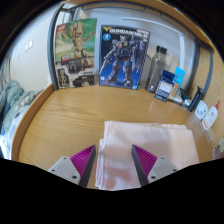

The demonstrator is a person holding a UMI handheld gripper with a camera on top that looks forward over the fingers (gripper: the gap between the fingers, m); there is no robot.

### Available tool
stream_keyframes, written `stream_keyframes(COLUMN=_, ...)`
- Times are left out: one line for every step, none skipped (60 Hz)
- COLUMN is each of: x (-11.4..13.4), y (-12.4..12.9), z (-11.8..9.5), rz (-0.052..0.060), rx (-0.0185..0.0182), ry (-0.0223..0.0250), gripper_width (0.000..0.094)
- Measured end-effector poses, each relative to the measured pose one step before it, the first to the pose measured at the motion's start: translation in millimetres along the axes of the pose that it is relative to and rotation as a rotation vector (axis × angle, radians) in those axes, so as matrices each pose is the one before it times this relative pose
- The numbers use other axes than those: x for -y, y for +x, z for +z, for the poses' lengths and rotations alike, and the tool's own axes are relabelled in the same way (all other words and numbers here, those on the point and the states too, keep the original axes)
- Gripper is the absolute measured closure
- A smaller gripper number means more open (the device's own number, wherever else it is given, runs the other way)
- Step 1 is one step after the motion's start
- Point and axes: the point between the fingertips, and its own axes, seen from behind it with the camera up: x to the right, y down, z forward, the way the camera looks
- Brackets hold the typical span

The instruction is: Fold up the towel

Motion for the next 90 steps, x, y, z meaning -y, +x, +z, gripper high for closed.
stream_keyframes(x=-1.59, y=-0.45, z=2.27, rz=-0.0060, rx=-0.00583, ry=-0.00836, gripper_width=0.0230)
stream_keyframes(x=-2.40, y=0.76, z=3.09, rz=-0.0086, rx=-0.00172, ry=-0.00742, gripper_width=0.0242)
stream_keyframes(x=2.64, y=-2.19, z=1.96, rz=0.0003, rx=0.00431, ry=0.01139, gripper_width=0.0237)
stream_keyframes(x=1.98, y=-1.70, z=0.37, rz=0.0071, rx=-0.00406, ry=0.00761, gripper_width=0.0301)
stream_keyframes(x=-1.79, y=0.82, z=1.24, rz=-0.0004, rx=0.00149, ry=-0.00387, gripper_width=0.0332)
stream_keyframes(x=0.96, y=-1.52, z=0.39, rz=0.0045, rx=0.00397, ry=0.00377, gripper_width=0.0366)
stream_keyframes(x=0.27, y=-1.04, z=0.26, rz=0.0026, rx=0.00278, ry=0.00050, gripper_width=0.0386)
stream_keyframes(x=2.22, y=-2.78, z=1.56, rz=0.0038, rx=-0.00132, ry=-0.00881, gripper_width=0.0410)
stream_keyframes(x=-2.44, y=0.10, z=-2.69, rz=-0.0029, rx=0.00922, ry=0.00203, gripper_width=0.0434)
stream_keyframes(x=-0.43, y=-0.56, z=-0.28, rz=-0.0023, rx=0.00398, ry=-0.00178, gripper_width=0.0458)
stream_keyframes(x=-0.27, y=-0.42, z=-0.06, rz=-0.0032, rx=0.00312, ry=-0.00133, gripper_width=0.0480)
stream_keyframes(x=-0.10, y=0.04, z=0.04, rz=-0.0044, rx=0.00138, ry=-0.00021, gripper_width=0.0509)
stream_keyframes(x=0.13, y=0.54, z=0.13, rz=-0.0067, rx=-0.00058, ry=0.00018, gripper_width=0.0508)
stream_keyframes(x=-0.14, y=0.16, z=0.05, rz=-0.0068, rx=0.00101, ry=0.00031, gripper_width=0.0537)
stream_keyframes(x=1.87, y=-1.08, z=1.59, rz=-0.0052, rx=-0.00122, ry=-0.00316, gripper_width=0.0568)
stream_keyframes(x=-0.87, y=0.16, z=1.38, rz=-0.0054, rx=0.00626, ry=0.00390, gripper_width=0.0630)
stream_keyframes(x=0.09, y=0.55, z=0.17, rz=-0.0039, rx=0.00007, ry=-0.00068, gripper_width=0.0691)
stream_keyframes(x=-0.03, y=1.62, z=0.32, rz=-0.0044, rx=-0.00569, ry=-0.00076, gripper_width=0.0753)
stream_keyframes(x=0.71, y=3.98, z=0.28, rz=-0.0072, rx=-0.01256, ry=0.00143, gripper_width=0.0814)
stream_keyframes(x=1.03, y=2.47, z=0.05, rz=-0.0048, rx=-0.00749, ry=0.00242, gripper_width=0.0880)
stream_keyframes(x=0.03, y=-0.68, z=0.04, rz=0.0021, rx=0.00415, ry=-0.00058, gripper_width=0.0882)
stream_keyframes(x=-0.96, y=-0.99, z=-0.50, rz=0.0045, rx=0.00572, ry=-0.00584, gripper_width=0.0881)
stream_keyframes(x=-0.20, y=-0.22, z=-0.35, rz=0.0020, rx=0.00406, ry=-0.00389, gripper_width=0.0882)
stream_keyframes(x=1.08, y=-0.09, z=0.45, rz=0.0000, rx=0.00568, ry=-0.00382, gripper_width=0.0882)
stream_keyframes(x=0.15, y=0.67, z=1.08, rz=0.0012, rx=0.00915, ry=-0.00242, gripper_width=0.0882)
stream_keyframes(x=0.24, y=-0.56, z=-0.44, rz=0.0036, rx=0.00829, ry=-0.00509, gripper_width=0.0881)
stream_keyframes(x=0.16, y=-0.66, z=-0.35, rz=0.0064, rx=0.01097, ry=-0.00477, gripper_width=0.0881)
stream_keyframes(x=0.27, y=-0.57, z=-1.05, rz=0.0094, rx=0.01323, ry=-0.00565, gripper_width=0.0882)
stream_keyframes(x=0.98, y=-0.41, z=-2.20, rz=0.0136, rx=0.01367, ry=-0.00406, gripper_width=0.0882)
stream_keyframes(x=3.19, y=-1.39, z=-5.46, rz=0.0211, rx=0.00833, ry=-0.00650, gripper_width=0.0881)
stream_keyframes(x=4.38, y=0.98, z=-3.75, rz=0.0223, rx=0.01138, ry=0.00494, gripper_width=0.0882)
stream_keyframes(x=5.63, y=1.67, z=-4.59, rz=0.0224, rx=0.00969, ry=0.00786, gripper_width=0.0881)
stream_keyframes(x=6.44, y=1.35, z=-4.22, rz=0.0206, rx=0.00661, ry=0.01111, gripper_width=0.0882)
stream_keyframes(x=6.79, y=3.22, z=-5.18, rz=0.0148, rx=0.00718, ry=0.00927, gripper_width=0.0882)
stream_keyframes(x=5.62, y=5.69, z=-7.03, rz=0.0122, rx=0.01187, ry=0.01391, gripper_width=0.0882)
stream_keyframes(x=6.90, y=4.23, z=-6.39, rz=0.0128, rx=0.00419, ry=0.01051, gripper_width=0.0882)
stream_keyframes(x=6.85, y=5.06, z=-6.48, rz=0.0120, rx=0.00433, ry=0.00894, gripper_width=0.0882)
stream_keyframes(x=8.02, y=3.22, z=-5.97, rz=0.0148, rx=-0.00271, ry=0.00404, gripper_width=0.0882)
stream_keyframes(x=6.20, y=4.97, z=-6.48, rz=0.0145, rx=0.00389, ry=0.00579, gripper_width=0.0882)
stream_keyframes(x=5.91, y=5.70, z=-6.71, rz=0.0160, rx=0.00361, ry=0.00533, gripper_width=0.0882)
stream_keyframes(x=6.03, y=5.91, z=-6.43, rz=0.0152, rx=0.00298, ry=0.00638, gripper_width=0.0882)
stream_keyframes(x=6.33, y=7.01, z=-6.35, rz=0.0125, rx=0.00034, ry=0.00830, gripper_width=0.0882)
stream_keyframes(x=6.53, y=6.14, z=-5.73, rz=0.0104, rx=-0.00415, ry=0.00785, gripper_width=0.0882)
stream_keyframes(x=4.11, y=9.69, z=-4.96, rz=0.0063, rx=0.00020, ry=0.01522, gripper_width=0.0882)
stream_keyframes(x=4.56, y=9.49, z=-5.00, rz=0.0076, rx=-0.00381, ry=0.00733, gripper_width=0.0881)
stream_keyframes(x=3.71, y=9.84, z=-4.30, rz=0.0087, rx=-0.00590, ry=0.00483, gripper_width=0.0883)
stream_keyframes(x=3.27, y=10.35, z=-3.80, rz=0.0095, rx=-0.00673, ry=0.00343, gripper_width=0.0883)
stream_keyframes(x=3.67, y=9.30, z=-4.01, rz=0.0114, rx=-0.00954, ry=-0.00295, gripper_width=0.0883)
stream_keyframes(x=2.11, y=10.53, z=-2.35, rz=0.0104, rx=-0.00703, ry=0.00123, gripper_width=0.0884)
stream_keyframes(x=1.63, y=10.40, z=-1.38, rz=0.0107, rx=-0.00791, ry=0.00109, gripper_width=0.0882)
stream_keyframes(x=0.89, y=10.87, z=-0.83, rz=0.0097, rx=-0.00957, ry=0.00087, gripper_width=0.0882)
stream_keyframes(x=-0.02, y=9.57, z=-0.03, rz=0.0082, rx=-0.01710, ry=-0.00021, gripper_width=0.0883)
stream_keyframes(x=-0.78, y=13.38, z=0.86, rz=0.0047, rx=-0.01383, ry=-0.00367, gripper_width=0.0883)
stream_keyframes(x=-2.19, y=11.94, z=3.14, rz=0.0035, rx=-0.01496, ry=-0.00389, gripper_width=0.0820)
stream_keyframes(x=-3.00, y=12.81, z=2.05, rz=0.0050, rx=-0.01849, ry=-0.00962, gripper_width=0.0781)
stream_keyframes(x=-3.42, y=12.61, z=3.06, rz=0.0057, rx=-0.01831, ry=-0.01070, gripper_width=0.0819)
stream_keyframes(x=-3.86, y=11.53, z=3.30, rz=0.0058, rx=-0.01591, ry=-0.01112, gripper_width=0.0819)
stream_keyframes(x=-4.06, y=10.24, z=4.01, rz=0.0054, rx=-0.01216, ry=-0.01061, gripper_width=0.0821)
stream_keyframes(x=-4.07, y=9.58, z=4.24, rz=0.0041, rx=-0.00887, ry=-0.01002, gripper_width=0.0822)
stream_keyframes(x=-5.02, y=9.39, z=1.72, rz=0.0027, rx=-0.00789, ry=-0.01089, gripper_width=0.0798)
stream_keyframes(x=-4.17, y=8.23, z=5.72, rz=-0.0003, rx=-0.00594, ry=-0.01113, gripper_width=0.0764)
stream_keyframes(x=-4.08, y=7.63, z=7.38, rz=-0.0020, rx=-0.00571, ry=-0.01055, gripper_width=0.0675)
stream_keyframes(x=-4.60, y=7.50, z=4.96, rz=-0.0026, rx=-0.00622, ry=-0.01291, gripper_width=0.0652)
stream_keyframes(x=-3.59, y=7.18, z=4.40, rz=-0.0034, rx=-0.00665, ry=-0.00867, gripper_width=0.0611)
stream_keyframes(x=-2.53, y=7.46, z=4.08, rz=-0.0051, rx=-0.00823, ry=-0.00425, gripper_width=0.0571)
stream_keyframes(x=-2.14, y=7.21, z=3.28, rz=-0.0059, rx=-0.00972, ry=-0.00337, gripper_width=0.0534)
stream_keyframes(x=-2.28, y=6.61, z=2.76, rz=-0.0065, rx=-0.00875, ry=-0.00479, gripper_width=0.0496)
stream_keyframes(x=-1.98, y=5.67, z=1.97, rz=-0.0046, rx=-0.00668, ry=-0.00568, gripper_width=0.0471)
stream_keyframes(x=-1.18, y=4.83, z=1.05, rz=-0.0042, rx=-0.00395, ry=-0.00345, gripper_width=0.0447)
stream_keyframes(x=0.02, y=3.50, z=0.25, rz=-0.0042, rx=-0.00096, ry=0.00015, gripper_width=0.0421)
stream_keyframes(x=1.34, y=2.90, z=-1.59, rz=-0.0043, rx=0.00373, ry=0.00118, gripper_width=0.0392)
stream_keyframes(x=1.26, y=2.18, z=-1.86, rz=-0.0019, rx=0.00448, ry=0.00754, gripper_width=0.0337)
stream_keyframes(x=2.51, y=1.34, z=-1.87, rz=-0.0003, rx=0.00507, ry=0.00768, gripper_width=0.0288)
stream_keyframes(x=2.95, y=0.84, z=-2.67, rz=-0.0012, rx=0.00624, ry=0.00851, gripper_width=0.0282)
stream_keyframes(x=3.30, y=0.50, z=-3.15, rz=-0.0027, rx=0.00607, ry=0.00827, gripper_width=0.0258)
stream_keyframes(x=3.38, y=0.17, z=-3.80, rz=-0.0042, rx=0.00617, ry=0.00797, gripper_width=0.0229)
stream_keyframes(x=3.62, y=-0.15, z=-4.09, rz=-0.0036, rx=0.00669, ry=0.00850, gripper_width=0.0220)
stream_keyframes(x=3.72, y=-0.75, z=-4.49, rz=-0.0031, rx=0.00708, ry=0.00815, gripper_width=0.0205)
stream_keyframes(x=4.22, y=-1.57, z=-4.84, rz=-0.0030, rx=0.00806, ry=0.00776, gripper_width=0.0200)
stream_keyframes(x=4.82, y=-2.05, z=-5.53, rz=-0.0039, rx=0.00934, ry=0.00688, gripper_width=0.0193)
stream_keyframes(x=4.54, y=-2.50, z=-6.15, rz=-0.0049, rx=0.00952, ry=0.01059, gripper_width=0.0190)
stream_keyframes(x=5.90, y=-2.66, z=-5.70, rz=-0.0031, rx=0.00853, ry=0.01090, gripper_width=0.0185)
stream_keyframes(x=4.21, y=-2.82, z=-6.75, rz=-0.0006, rx=0.00859, ry=0.01159, gripper_width=0.0175)
stream_keyframes(x=4.65, y=-3.30, z=-6.89, rz=-0.0007, rx=0.00712, ry=0.01004, gripper_width=0.0165)
stream_keyframes(x=4.71, y=-3.42, z=-7.15, rz=-0.0020, rx=0.00751, ry=0.00967, gripper_width=0.0155)
stream_keyframes(x=4.44, y=-4.08, z=-6.95, rz=-0.0037, rx=0.00787, ry=0.01060, gripper_width=0.0147)
stream_keyframes(x=4.10, y=-4.43, z=-7.12, rz=-0.0041, rx=0.00869, ry=0.01011, gripper_width=0.0143)
stream_keyframes(x=3.95, y=-5.25, z=-7.14, rz=-0.0031, rx=0.00956, ry=0.00938, gripper_width=0.0138)
stream_keyframes(x=3.71, y=-5.16, z=-7.20, rz=-0.0038, rx=0.00946, ry=0.00878, gripper_width=0.0137)
stream_keyframes(x=3.70, y=-5.06, z=-7.17, rz=-0.0046, rx=0.00896, ry=0.00941, gripper_width=0.0136)
